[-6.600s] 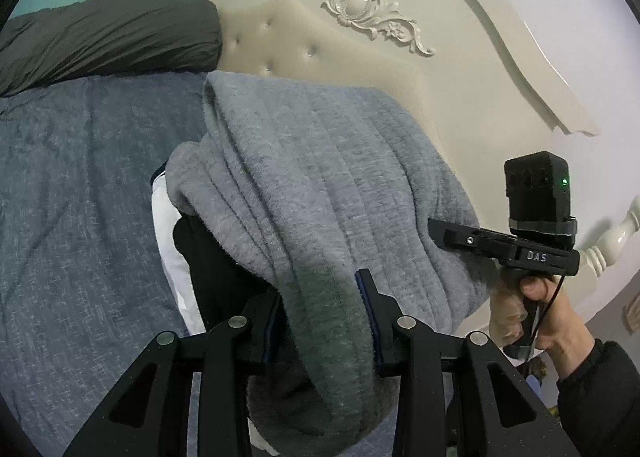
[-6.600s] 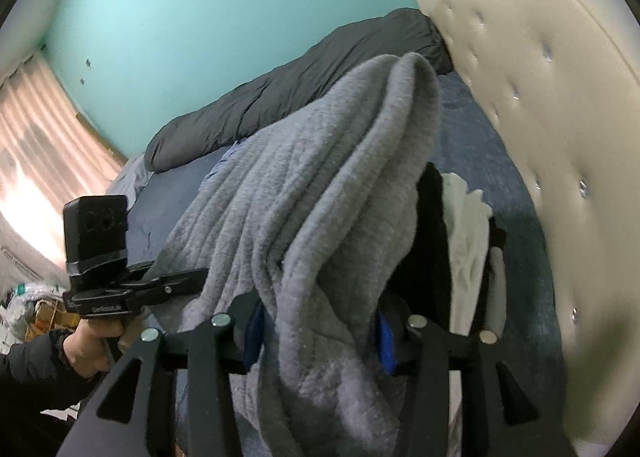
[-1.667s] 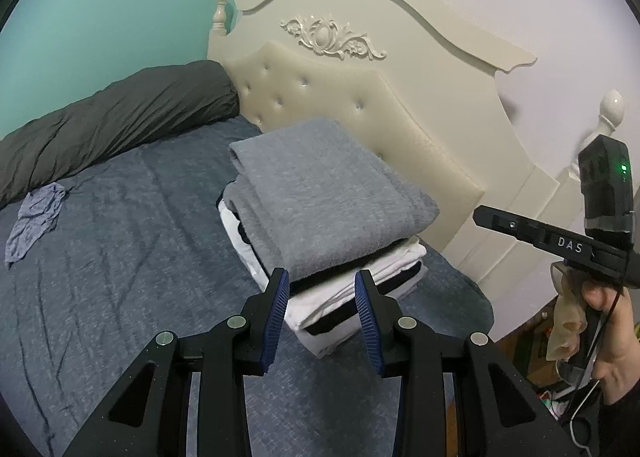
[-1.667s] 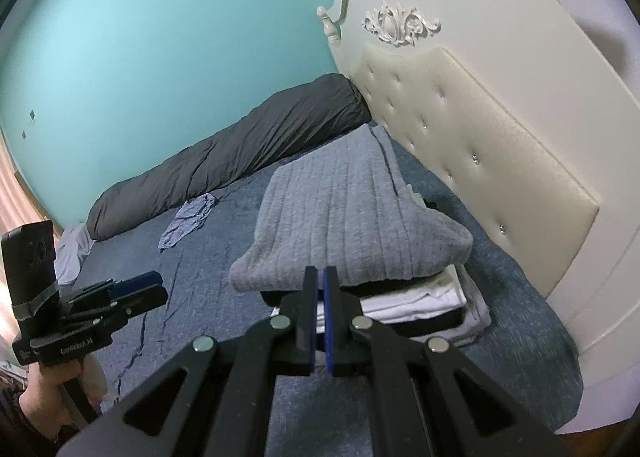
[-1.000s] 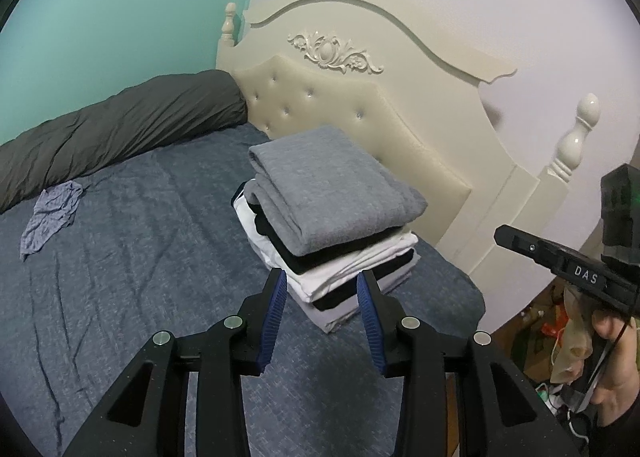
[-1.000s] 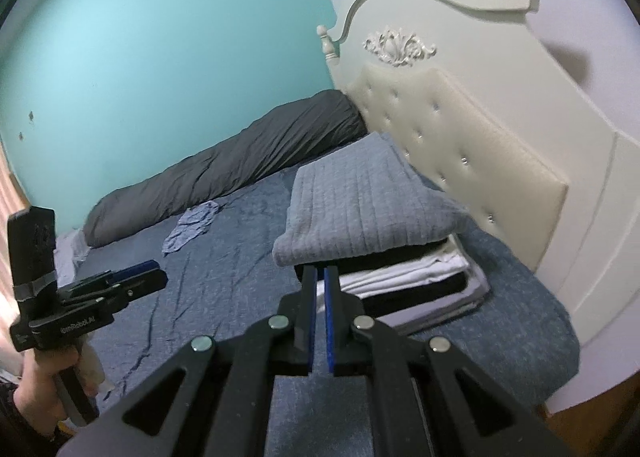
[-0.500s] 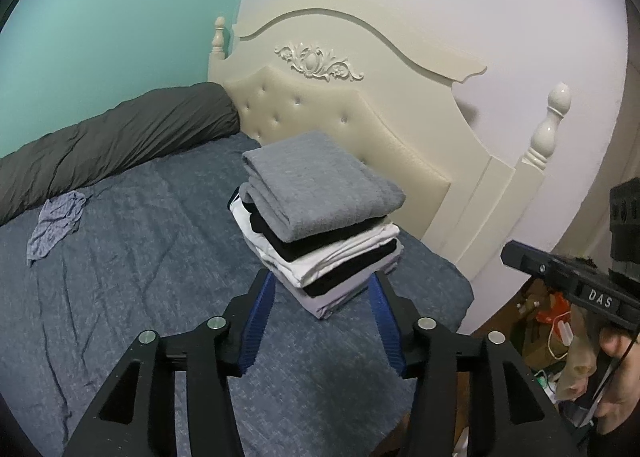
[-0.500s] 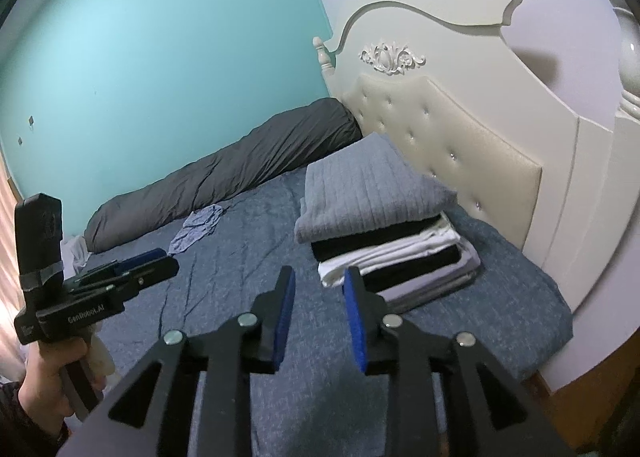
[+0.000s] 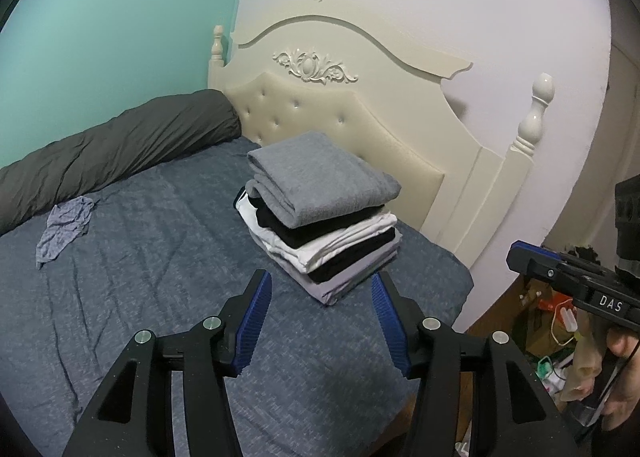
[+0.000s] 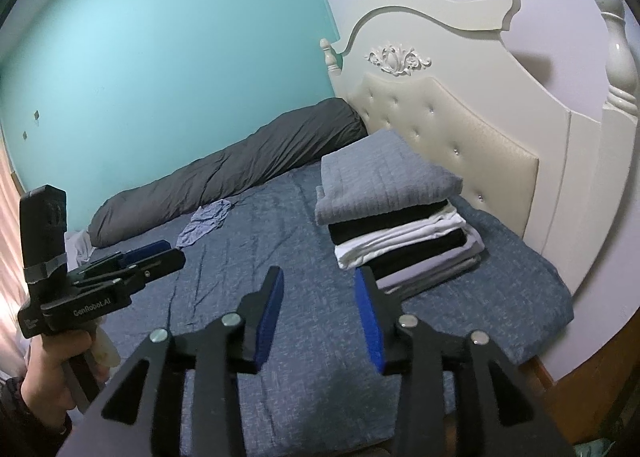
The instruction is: Fold clothes
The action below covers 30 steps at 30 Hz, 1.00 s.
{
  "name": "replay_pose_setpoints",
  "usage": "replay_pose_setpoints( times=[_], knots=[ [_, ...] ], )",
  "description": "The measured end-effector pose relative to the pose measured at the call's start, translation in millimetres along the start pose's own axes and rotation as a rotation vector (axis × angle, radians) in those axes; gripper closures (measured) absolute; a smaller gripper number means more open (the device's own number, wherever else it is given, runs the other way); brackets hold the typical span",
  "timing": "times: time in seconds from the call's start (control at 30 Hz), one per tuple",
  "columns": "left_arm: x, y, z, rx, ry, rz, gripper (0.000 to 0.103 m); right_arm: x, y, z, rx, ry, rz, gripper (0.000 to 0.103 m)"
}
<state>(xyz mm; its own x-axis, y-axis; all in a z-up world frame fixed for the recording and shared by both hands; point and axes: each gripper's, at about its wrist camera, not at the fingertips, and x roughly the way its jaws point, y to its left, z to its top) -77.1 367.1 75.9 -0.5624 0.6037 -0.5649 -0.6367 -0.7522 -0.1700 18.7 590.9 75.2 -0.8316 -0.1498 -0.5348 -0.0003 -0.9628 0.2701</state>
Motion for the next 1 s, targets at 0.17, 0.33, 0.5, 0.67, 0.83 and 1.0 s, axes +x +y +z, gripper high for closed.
replay_pose_setpoints(
  times=[0.17, 0.33, 0.5, 0.67, 0.83, 1.0],
  knots=[
    [-9.1, 2.9, -6.9, -0.004, -0.007, 0.006, 0.045, -6.5, 7.2, -9.1, -0.007, -0.008, -0.019, 0.059],
    [-17.9, 5.3, -14.4, -0.01, -0.012, 0.008, 0.038, -11.9, 12.6, -17.7, -0.01, -0.018, -0.046, 0.042],
    [-24.8, 6.7, -22.5, -0.003, -0.015, 0.014, 0.035, -14.5, 14.5, -26.2, -0.004, -0.024, -0.075, 0.037],
    [-31.2, 8.2, -30.4, 0.001, -0.025, 0.022, 0.031, -15.4, 14.8, -37.3, 0.016, -0.024, -0.09, 0.026],
    [-38.0, 8.5, -38.7, 0.008, -0.033, 0.027, 0.024, -17.6, 13.5, -48.7, 0.034, -0.039, -0.104, 0.019],
    [-41.0, 8.8, -46.9, 0.014, -0.026, 0.037, 0.022, -17.5, 11.7, -57.4, 0.042, -0.041, -0.129, 0.017]
  ],
)
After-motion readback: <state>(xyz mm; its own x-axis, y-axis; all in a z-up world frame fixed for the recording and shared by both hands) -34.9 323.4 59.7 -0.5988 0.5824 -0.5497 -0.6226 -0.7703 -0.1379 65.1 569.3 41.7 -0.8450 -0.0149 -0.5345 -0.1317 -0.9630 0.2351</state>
